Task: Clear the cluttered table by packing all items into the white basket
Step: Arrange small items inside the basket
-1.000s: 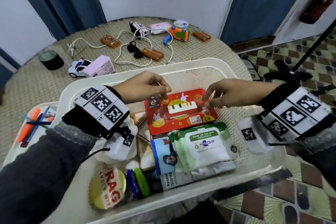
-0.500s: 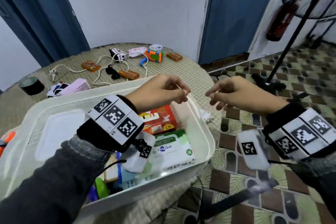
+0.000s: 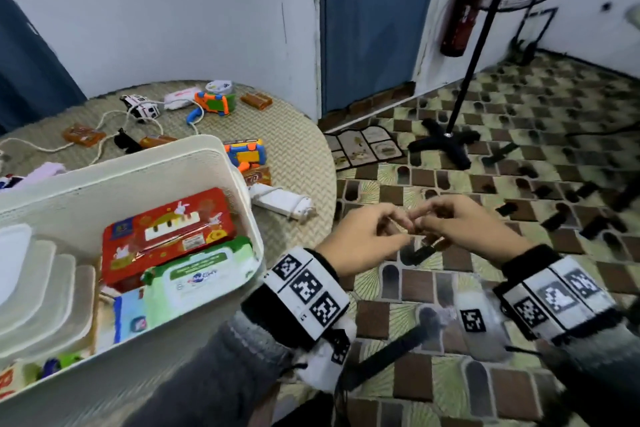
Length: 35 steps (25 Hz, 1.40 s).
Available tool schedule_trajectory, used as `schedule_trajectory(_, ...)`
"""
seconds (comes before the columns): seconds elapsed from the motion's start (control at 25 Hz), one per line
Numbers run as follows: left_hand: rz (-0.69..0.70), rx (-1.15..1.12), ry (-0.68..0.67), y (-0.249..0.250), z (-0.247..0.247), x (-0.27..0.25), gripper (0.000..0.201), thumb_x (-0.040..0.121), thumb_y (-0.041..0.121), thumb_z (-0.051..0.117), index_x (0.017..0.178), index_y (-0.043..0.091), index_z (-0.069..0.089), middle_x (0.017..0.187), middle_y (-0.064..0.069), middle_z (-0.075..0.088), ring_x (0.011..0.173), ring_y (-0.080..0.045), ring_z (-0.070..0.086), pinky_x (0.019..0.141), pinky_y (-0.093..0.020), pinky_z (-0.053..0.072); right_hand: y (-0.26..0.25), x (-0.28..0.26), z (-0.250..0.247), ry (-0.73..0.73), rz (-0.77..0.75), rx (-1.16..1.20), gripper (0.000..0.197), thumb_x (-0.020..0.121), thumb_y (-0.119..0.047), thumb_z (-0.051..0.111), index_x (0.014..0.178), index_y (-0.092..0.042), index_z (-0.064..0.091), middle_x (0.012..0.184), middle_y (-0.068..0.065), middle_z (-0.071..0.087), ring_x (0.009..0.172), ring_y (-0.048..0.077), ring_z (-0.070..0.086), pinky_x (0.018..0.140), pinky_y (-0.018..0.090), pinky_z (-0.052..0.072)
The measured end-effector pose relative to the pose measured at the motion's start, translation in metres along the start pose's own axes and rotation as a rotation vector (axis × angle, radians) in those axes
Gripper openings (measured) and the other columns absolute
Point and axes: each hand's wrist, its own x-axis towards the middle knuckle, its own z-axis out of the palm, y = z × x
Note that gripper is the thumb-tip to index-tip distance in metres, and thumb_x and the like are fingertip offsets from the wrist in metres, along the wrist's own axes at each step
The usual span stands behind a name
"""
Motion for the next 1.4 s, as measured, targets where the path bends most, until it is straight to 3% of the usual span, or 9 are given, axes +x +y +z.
schedule_trajectory(0.16,-0.086,0.099,-0.048,-0.033,0.034,0.030,0.015,0.090,0.013,0.060,0.104,0.011,0.063,0.091,-0.006,0.065,0.091,-0.022,0.063,0.088,-0.036,0.048,0.050,0.003,-0.010,0.009,0.142,0.071,0.015,0.093,-0.002,0.053,0.097,-0.007,0.066,0.080,0.010,0.066,0.055,0.014,0.056,0.051,0.025,0.041)
schedule_trajectory(0.28,-0.130,0.166,-0.045,-0.053,0.044,0.061,0.015,0.090,0.015,0.061,0.105,0.014,0.063,0.094,-0.002,0.064,0.093,-0.017,0.061,0.086,-0.029,0.047,0.081,0.012,-0.017,-0.005,0.231,0.120,0.012,0.093,-0.003,0.054,0.098,-0.007,0.064,0.083,0.014,0.064,0.059,0.016,0.054,0.051,0.025,0.041)
schedule_trajectory(0.56,-0.193,-0.020,-0.006,-0.097,0.040,0.176,0.015,0.086,0.010,0.065,0.089,0.025,0.063,0.078,0.000,0.060,0.073,-0.010,0.056,0.078,-0.028,0.046,0.125,0.088,-0.052,-0.005,0.314,0.209,0.013,0.092,-0.003,0.056,0.103,-0.004,0.062,0.084,0.010,0.064,0.063,0.015,0.057,0.053,0.024,0.049)
schedule_trajectory(0.64,-0.201,-0.055,0.031,-0.101,0.036,0.218,0.013,0.086,0.011,0.065,0.093,0.022,0.064,0.073,0.002,0.057,0.068,-0.010,0.053,0.074,-0.027,0.045,0.126,0.128,-0.066,-0.011,0.313,0.196,0.014,0.091,-0.003,0.055,0.103,-0.006,0.063,0.089,0.012,0.065,0.064,0.015,0.058,0.049,0.018,0.048)
schedule_trajectory(0.76,-0.218,-0.058,0.027,-0.105,0.031,0.270,0.014,0.087,0.011,0.064,0.099,0.018,0.063,0.078,0.007,0.059,0.076,-0.008,0.056,0.078,-0.023,0.047,0.122,0.188,-0.083,-0.033,0.323,0.165,0.013,0.090,-0.005,0.057,0.099,-0.012,0.063,0.096,0.014,0.067,0.067,0.015,0.059,0.049,0.017,0.046)
schedule_trajectory(1.0,-0.291,-0.050,0.047,-0.121,-0.002,0.358,0.016,0.088,0.011,0.064,0.103,0.017,0.063,0.096,0.001,0.065,0.091,-0.012,0.060,0.077,-0.015,0.048,0.103,0.288,-0.108,-0.072,0.356,0.179,0.012,0.092,-0.003,0.055,0.095,-0.013,0.062,0.085,0.009,0.065,0.062,0.015,0.058,0.051,0.021,0.045)
schedule_trajectory(1.12,-0.313,-0.092,0.105,-0.132,-0.018,0.375,0.017,0.087,0.011,0.065,0.102,0.019,0.063,0.098,-0.004,0.067,0.091,-0.015,0.062,0.080,-0.020,0.050,0.092,0.322,-0.109,-0.124,0.338,0.161,0.013,0.091,-0.005,0.056,0.096,-0.015,0.063,0.089,0.012,0.067,0.068,0.019,0.059,0.063,0.033,0.051)
schedule_trajectory(1.28,-0.354,-0.166,0.242,-0.147,-0.039,0.379,0.019,0.087,0.008,0.064,0.100,0.021,0.061,0.086,0.002,0.064,0.081,-0.010,0.060,0.079,-0.020,0.049,0.071,0.368,-0.100,-0.233,0.222,0.088,0.014,0.092,-0.007,0.056,0.100,-0.016,0.062,0.097,0.013,0.068,0.073,0.018,0.062,0.059,0.023,0.051)
schedule_trajectory(1.4,-0.397,-0.211,0.372,-0.155,-0.053,0.375,0.020,0.086,0.003,0.063,0.102,0.016,0.062,0.086,0.000,0.063,0.076,-0.008,0.057,0.070,-0.010,0.047,0.059,0.396,-0.085,-0.323,0.148,0.053,0.015,0.091,-0.006,0.057,0.103,-0.014,0.063,0.090,0.009,0.066,0.070,0.015,0.060,0.059,0.024,0.050)
